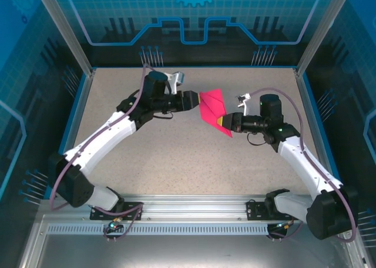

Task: Fold a paper plane with a square sheet of paper (fold left side to right side)
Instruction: Turn over the paper at the center of the table.

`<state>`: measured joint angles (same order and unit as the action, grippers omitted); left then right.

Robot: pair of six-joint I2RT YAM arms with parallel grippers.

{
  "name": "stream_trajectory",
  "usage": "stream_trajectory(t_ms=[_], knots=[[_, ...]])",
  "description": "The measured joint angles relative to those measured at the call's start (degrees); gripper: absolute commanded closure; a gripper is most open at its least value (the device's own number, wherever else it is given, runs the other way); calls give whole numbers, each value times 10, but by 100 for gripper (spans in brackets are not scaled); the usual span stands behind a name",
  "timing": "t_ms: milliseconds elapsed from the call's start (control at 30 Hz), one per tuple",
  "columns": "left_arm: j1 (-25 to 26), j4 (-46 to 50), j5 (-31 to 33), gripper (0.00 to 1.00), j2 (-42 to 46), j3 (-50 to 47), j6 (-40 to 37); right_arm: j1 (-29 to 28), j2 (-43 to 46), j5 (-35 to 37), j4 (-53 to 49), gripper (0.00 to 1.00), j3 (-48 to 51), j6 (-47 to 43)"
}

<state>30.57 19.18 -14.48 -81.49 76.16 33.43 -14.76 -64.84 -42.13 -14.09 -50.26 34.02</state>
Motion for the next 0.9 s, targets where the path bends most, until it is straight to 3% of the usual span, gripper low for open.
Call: stream_trajectory(t_ms=[67, 233, 400, 500, 700, 900], knots=[[0, 25, 53, 42, 35, -20, -10, -35, -1, 80, -76, 88, -42, -57], [0, 64, 187, 41, 131, -86, -21, -173, -41, 357, -227, 88, -148, -163], [0, 99, 306, 39, 209, -146, -14, -296, -171, 665, -351, 87, -228, -214], [0, 119, 350, 38, 235, -161, -5, -339, -263, 797, -408, 87, -263, -226], [0, 140, 389, 37, 249, -167, -3, -391, -430, 966, -489, 86, -333, -238], [0, 144, 394, 37, 249, -172, -3, -418, -577, 1027, -517, 86, -385, -240]])
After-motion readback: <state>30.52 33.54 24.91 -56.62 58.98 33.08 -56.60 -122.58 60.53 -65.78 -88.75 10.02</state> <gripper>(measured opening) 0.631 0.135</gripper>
